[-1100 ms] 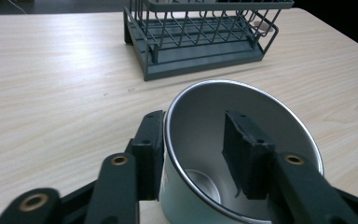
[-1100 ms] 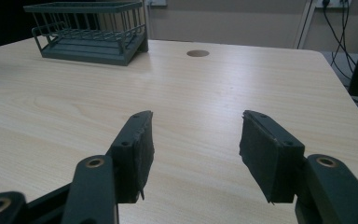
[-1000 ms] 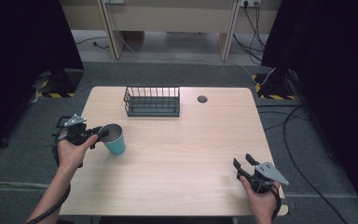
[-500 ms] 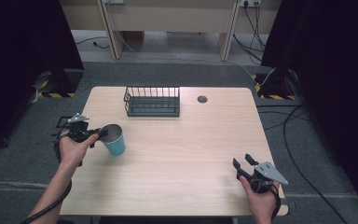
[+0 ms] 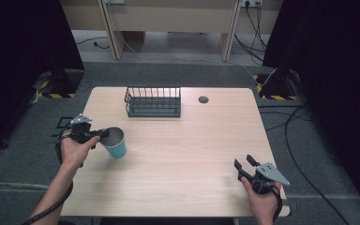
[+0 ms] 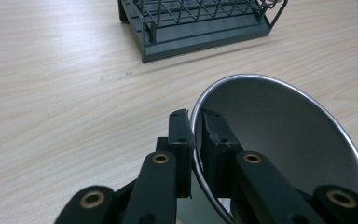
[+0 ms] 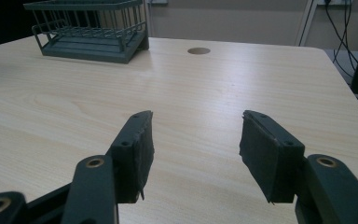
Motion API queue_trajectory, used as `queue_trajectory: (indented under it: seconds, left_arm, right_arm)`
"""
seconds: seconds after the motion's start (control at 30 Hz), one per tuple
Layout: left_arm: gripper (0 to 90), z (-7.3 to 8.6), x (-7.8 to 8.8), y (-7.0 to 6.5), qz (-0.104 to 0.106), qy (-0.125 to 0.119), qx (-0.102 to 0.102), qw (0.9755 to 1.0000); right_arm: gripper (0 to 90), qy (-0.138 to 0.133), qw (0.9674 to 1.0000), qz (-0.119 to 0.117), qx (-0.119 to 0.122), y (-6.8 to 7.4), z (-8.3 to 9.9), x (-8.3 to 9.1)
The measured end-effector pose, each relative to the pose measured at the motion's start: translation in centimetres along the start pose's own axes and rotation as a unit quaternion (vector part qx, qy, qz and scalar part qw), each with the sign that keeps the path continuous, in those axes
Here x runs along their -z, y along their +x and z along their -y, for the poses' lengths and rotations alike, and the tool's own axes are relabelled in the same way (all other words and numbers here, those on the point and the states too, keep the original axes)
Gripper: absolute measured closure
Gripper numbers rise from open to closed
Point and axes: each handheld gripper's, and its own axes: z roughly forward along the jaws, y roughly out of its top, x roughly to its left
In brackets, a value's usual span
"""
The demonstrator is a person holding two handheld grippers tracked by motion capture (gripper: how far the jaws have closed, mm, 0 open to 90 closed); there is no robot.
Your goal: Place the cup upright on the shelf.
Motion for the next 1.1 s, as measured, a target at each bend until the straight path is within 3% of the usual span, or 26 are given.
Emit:
queue_trajectory:
  seconds: [0.57,1.1]
  left_arm:
    - [82.4,-1.4,0.8,-0.9,0.014,-0.045,-0.004,0.9989]
    - [82.5,-3.1,0.4,-1.6,0.016,-0.056,-0.018,0.9982]
  right_arm:
    - [44.6,0.001,1.0000,-0.001,-0.005,0.0,0.1,0.0]
    - [45.0,0.001,1.0000,-0.002,-0.004,0.0,0.1,0.0]
